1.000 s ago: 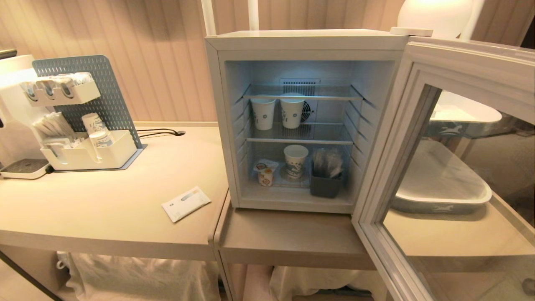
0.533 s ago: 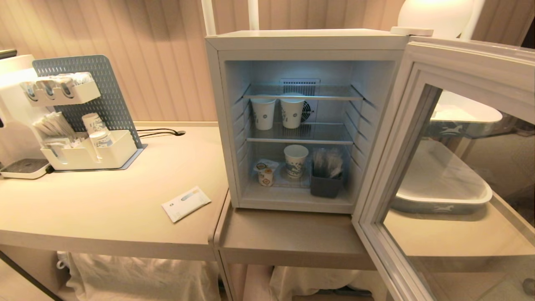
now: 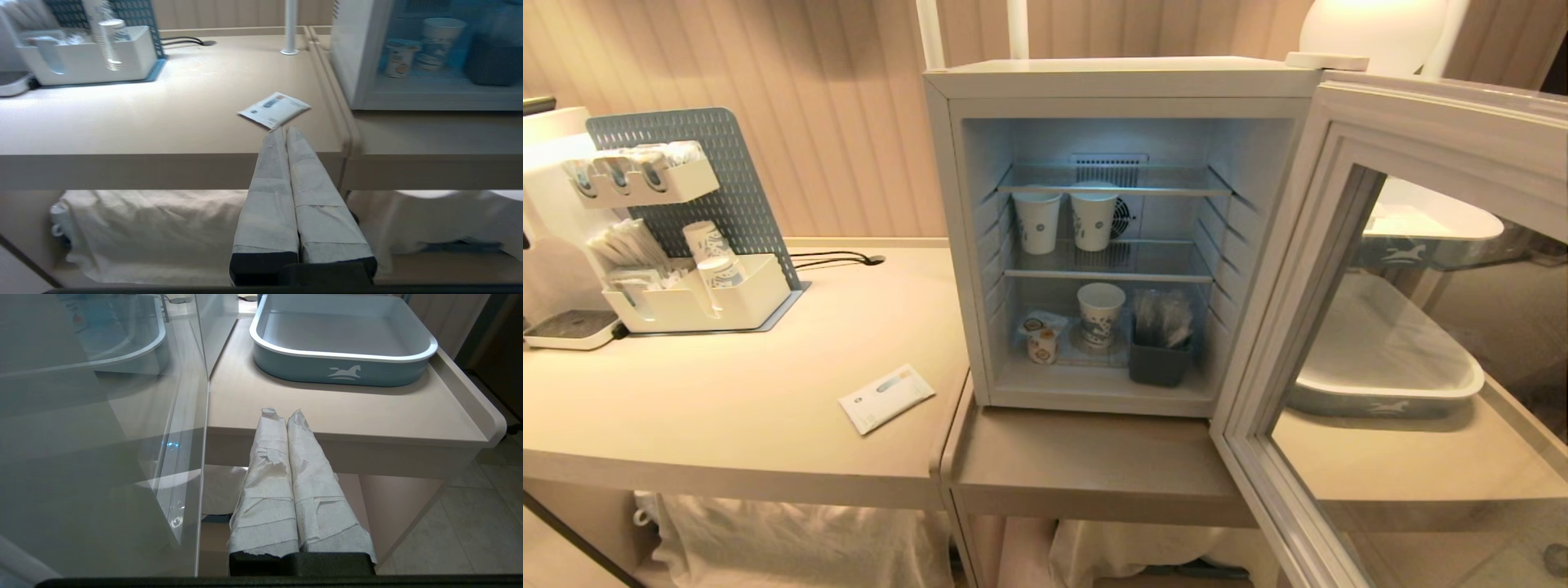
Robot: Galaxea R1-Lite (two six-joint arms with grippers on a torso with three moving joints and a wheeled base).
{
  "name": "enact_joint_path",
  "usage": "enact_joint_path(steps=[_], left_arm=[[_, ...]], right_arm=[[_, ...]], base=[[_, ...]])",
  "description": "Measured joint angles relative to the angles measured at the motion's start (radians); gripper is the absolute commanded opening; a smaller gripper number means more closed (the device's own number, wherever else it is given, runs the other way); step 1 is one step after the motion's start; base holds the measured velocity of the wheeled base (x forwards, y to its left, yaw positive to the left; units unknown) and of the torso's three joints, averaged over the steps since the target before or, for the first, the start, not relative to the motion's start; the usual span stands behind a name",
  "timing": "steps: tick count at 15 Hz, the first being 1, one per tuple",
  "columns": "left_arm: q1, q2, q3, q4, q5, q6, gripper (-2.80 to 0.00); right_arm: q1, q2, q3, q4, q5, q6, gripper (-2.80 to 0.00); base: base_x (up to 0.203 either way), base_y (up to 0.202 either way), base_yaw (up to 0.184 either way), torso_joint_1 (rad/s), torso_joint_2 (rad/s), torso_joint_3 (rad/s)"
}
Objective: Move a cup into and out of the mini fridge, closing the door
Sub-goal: Take the yoghurt out of the freezer
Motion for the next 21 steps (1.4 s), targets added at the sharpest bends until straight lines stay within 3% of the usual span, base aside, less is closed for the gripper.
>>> enact_joint_path(steps=[3,8,21], left_arm=[[0.002,-0.019,0.041,0.072,0.032,-0.013,-2.80],[0.003,-0.023,0.045,0.072,0.032,-0.001,-2.80],[0.003,-0.024,0.047,0.073,0.031,-0.003,-2.80]], right_arm=[[0.001,0.000,0.000,0.000,0.000,0.000,-2.80],[0.000,0.000,0.000,0.001,0.000,0.001,-2.80],[0.000,0.000,-0.004,0.016,-0.001,0.000,-2.80]], base=[[0.000,0.000,0.000,0.000,0.00,0.000],[-0.015,0.000,0.000,0.002,0.00,-0.001],[-0.187,0.000,-0.001,0.004,0.00,0.003]])
